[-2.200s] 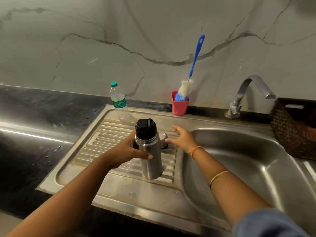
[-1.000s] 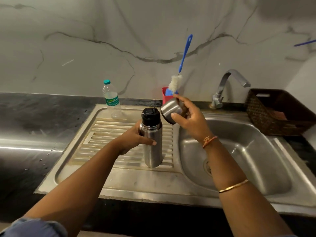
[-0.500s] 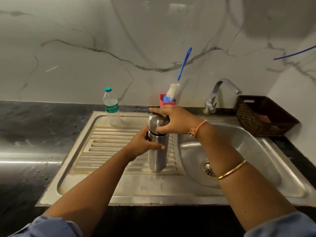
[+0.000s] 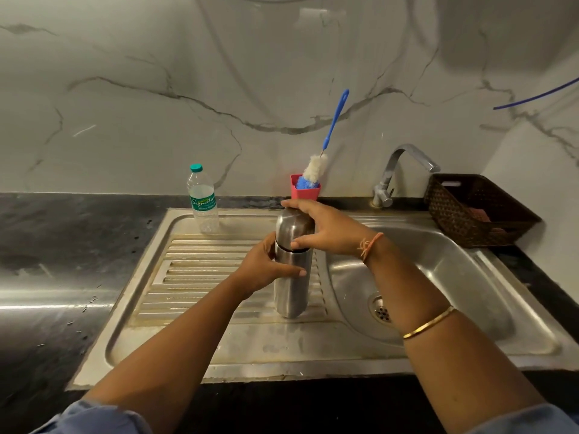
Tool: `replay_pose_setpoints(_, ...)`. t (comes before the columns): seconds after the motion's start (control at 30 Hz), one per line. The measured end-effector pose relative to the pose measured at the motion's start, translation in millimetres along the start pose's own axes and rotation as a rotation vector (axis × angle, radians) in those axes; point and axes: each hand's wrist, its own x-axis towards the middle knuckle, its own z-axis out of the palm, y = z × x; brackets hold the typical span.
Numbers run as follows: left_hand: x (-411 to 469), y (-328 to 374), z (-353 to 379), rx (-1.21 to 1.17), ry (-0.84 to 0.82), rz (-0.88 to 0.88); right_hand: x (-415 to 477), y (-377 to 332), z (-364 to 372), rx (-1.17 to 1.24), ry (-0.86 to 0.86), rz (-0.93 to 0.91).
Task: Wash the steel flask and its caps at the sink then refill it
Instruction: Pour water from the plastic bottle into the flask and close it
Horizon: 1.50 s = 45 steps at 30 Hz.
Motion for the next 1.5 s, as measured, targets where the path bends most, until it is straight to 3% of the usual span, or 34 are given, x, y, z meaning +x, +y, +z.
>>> replay_pose_setpoints(0.1, -2.2, 0.1, 4.3, 0.006, 0.055, 0.015, 2.9, -1.2, 15.2, -0.056, 0.249, 0.067)
replay_pose_setpoints(0.2, -3.8, 0.2, 7.2, 0.017, 0.078, 0.031, 6.6, -3.0, 31.3, -0.371, 0.489, 0.156)
replay_pose_setpoints(0.23, -3.7, 0.3, 6.8, 0.019, 0.073, 0.032, 7.4, -1.7, 29.0, -0.336, 0.453, 0.154)
replay_pose_setpoints(0.33, -2.8, 0.6, 2.6, 0.028, 0.036, 0.026, 1.7, 0.2, 4.7, 0.053, 0.086, 0.086)
replay_pose_setpoints(0.4, -2.0, 0.3, 1.3, 0.033, 0.023, 0.025, -2.2, 2.4, -7.6, 0.057, -0.028, 0.020)
replay_pose_setpoints(0.5, -2.2, -0.1, 3.3, 0.032, 0.029, 0.026, 0.6, 0.3, -4.0, -0.052, 0.140, 0.043)
replay_pose_setpoints(0.6, -4.1, 0.3, 3.5, 0.025, 0.042, 0.040, 6.4, -6.8, 8.6, -0.439, 0.352, 0.139)
replay_pose_setpoints(0.77, -1.6, -3.8, 1.1, 0.019, 0.026, 0.040, 2.4, -24.3, -16.7, -0.406, -0.141, -0.010)
replay_pose_setpoints(0.93, -2.9, -0.6, 2.3, 0.036, 0.034, 0.032, 16.0, -30.1, -18.1, -0.745, 0.074, 0.128)
replay_pose_setpoints(1.1, -3.0, -1.4, 2.6, 0.055, 0.043, 0.048, 15.3, -33.5, -26.1, -0.473, -0.155, 0.024)
replay_pose_setpoints(1.27, -7.1, 0.5, 7.8, 0.059, 0.103, 0.074, 13.2, -28.6, -14.5, -0.423, 0.048, 0.102)
replay_pose_setpoints(1.4, -6.5, 3.8, 5.2, 0.023, 0.079, 0.067, 12.8, -17.3, 4.6, -0.539, 0.287, 0.160)
replay_pose_setpoints(1.5, -4.8, 2.5, -0.6, 0.023, 0.020, 0.054, 5.4, -1.5, 1.9, -0.067, 0.050, 0.099)
